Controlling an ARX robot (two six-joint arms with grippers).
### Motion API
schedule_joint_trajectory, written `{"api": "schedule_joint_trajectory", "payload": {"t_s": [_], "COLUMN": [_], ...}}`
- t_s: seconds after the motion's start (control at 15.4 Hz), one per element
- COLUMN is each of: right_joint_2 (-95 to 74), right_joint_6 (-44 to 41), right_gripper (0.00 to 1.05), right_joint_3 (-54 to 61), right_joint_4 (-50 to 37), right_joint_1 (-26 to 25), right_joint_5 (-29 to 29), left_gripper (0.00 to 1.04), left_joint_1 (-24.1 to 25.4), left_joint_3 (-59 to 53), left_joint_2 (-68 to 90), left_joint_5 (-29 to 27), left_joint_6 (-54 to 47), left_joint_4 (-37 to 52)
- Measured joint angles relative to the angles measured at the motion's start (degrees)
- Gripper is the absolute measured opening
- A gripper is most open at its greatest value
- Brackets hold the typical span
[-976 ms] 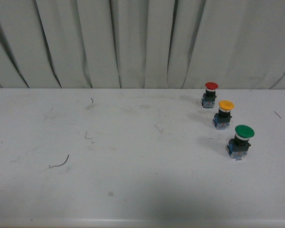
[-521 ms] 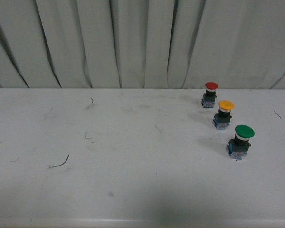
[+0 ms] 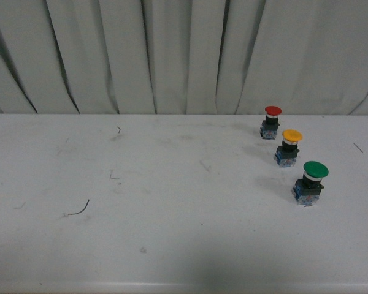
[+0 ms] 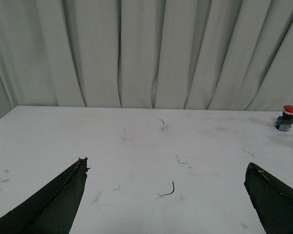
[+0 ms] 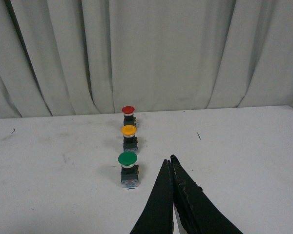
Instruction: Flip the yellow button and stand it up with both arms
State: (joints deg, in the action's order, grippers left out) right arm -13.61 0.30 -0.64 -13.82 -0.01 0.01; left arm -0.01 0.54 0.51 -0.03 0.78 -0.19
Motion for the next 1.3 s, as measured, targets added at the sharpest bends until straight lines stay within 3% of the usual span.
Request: {"api": "schedule_joint_trajectory", "payload": {"t_s": [0.26,0.39,0.59,0.85,1.3], "right_joint_2": [3.74,11.54,13.31,13.38,13.38], "right_joint_6": [0.0,0.0,0.0,-0.13,-0.11], "right_gripper": [0.02,0.02,0.02,0.31,0.99], "right_joint_3": [0.0,-0.02,-0.02,-0.02,-0.02], "right_joint_4": [3.76,14.34,14.19,14.01,14.01], "right_joint_1": [0.0,0.0,0.0,0.0,0.0], "right_joint_5": [0.0,0.0,0.02,0.0,0.0], "left_gripper": [0.98,0.98,0.98,0.98,0.98], "left_joint_1": [0.0,0.0,0.0,0.0,0.0], "left_joint_3": [0.02,0.02,0.02,0.0,0.02], "left_joint_2": [0.0,0.0,0.0,0.0,0.0], "left_joint_5": [0.0,-0.04,0.0,0.0,0.0], "left_joint_6": [0.0,0.0,0.0,0.0,0.0], "left_joint_4": [0.0,0.0,0.0,0.02,0.0]}}
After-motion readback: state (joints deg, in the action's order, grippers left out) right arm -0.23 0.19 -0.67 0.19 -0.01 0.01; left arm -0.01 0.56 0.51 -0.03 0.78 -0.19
